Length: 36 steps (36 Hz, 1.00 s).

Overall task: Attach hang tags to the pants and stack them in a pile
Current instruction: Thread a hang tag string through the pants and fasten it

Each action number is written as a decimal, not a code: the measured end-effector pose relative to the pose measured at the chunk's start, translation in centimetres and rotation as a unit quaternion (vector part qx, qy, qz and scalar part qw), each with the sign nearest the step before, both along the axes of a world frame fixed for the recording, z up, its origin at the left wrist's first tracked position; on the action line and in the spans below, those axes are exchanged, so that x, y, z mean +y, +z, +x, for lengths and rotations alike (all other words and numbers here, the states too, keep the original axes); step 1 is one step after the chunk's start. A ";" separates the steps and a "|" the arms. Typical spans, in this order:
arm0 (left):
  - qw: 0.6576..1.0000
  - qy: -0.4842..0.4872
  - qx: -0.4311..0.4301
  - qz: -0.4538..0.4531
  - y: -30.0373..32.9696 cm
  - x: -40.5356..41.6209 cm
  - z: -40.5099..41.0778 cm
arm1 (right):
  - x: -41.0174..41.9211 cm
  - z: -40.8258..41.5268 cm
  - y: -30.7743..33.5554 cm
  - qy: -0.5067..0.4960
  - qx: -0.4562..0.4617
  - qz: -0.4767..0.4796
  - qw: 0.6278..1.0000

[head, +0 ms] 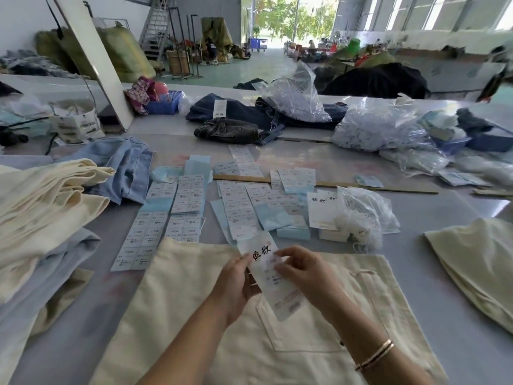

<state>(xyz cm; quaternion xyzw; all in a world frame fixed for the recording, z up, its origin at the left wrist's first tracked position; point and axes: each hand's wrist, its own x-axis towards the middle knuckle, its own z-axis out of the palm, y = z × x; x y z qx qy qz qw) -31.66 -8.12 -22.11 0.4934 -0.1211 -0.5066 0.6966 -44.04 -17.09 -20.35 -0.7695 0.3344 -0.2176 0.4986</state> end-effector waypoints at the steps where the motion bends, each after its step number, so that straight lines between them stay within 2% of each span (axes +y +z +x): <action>1: 1.000 0.000 0.001 0.000 0.1 0.0 -0.3 | 0.1 -0.2 0.0 -0.006 0.015 -0.034 0.999; 8: 0.999 -0.032 -0.018 0.003 0.0 0.1 -1.5 | 0.1 -1.2 -0.6 -0.024 0.112 -0.164 0.980; 13: 0.995 -0.041 -0.086 0.026 -0.5 -0.3 -2.5 | 0.3 -1.7 -0.8 -0.023 0.153 -0.205 0.967; 18: 0.998 0.015 -0.021 0.056 -1.4 -1.1 -3.6 | 0.2 -2.7 -1.8 -0.052 0.237 -0.260 0.935; 20: 0.998 0.033 0.038 0.044 -1.6 -1.5 -3.5 | -0.4 -3.4 -2.0 -0.044 0.240 -0.170 0.955; 23: 0.993 0.080 0.079 0.032 -2.1 -2.0 -3.3 | -1.4 -4.7 -2.3 0.024 0.203 0.061 0.977; 25: 0.992 0.100 0.059 0.049 -2.7 -2.4 -3.5 | -2.4 -5.6 -2.1 0.038 0.186 0.088 0.978; 28: 0.992 0.107 -0.006 0.074 -3.7 -2.9 -3.9 | -5.4 -6.4 -0.7 0.034 0.157 0.048 0.986; 31: 0.991 0.079 -0.062 0.091 -4.0 -3.1 -3.8 | -9.9 -6.2 0.4 -0.055 0.125 -0.048 0.989; 34: 0.984 0.037 -0.125 0.123 -4.2 -3.4 -3.6 | -14.5 -5.5 0.7 -0.143 0.147 -0.180 0.962; 36: 0.979 0.022 -0.147 0.140 -4.4 -3.6 -3.4 | -16.7 -4.9 0.7 -0.163 0.195 -0.259 0.932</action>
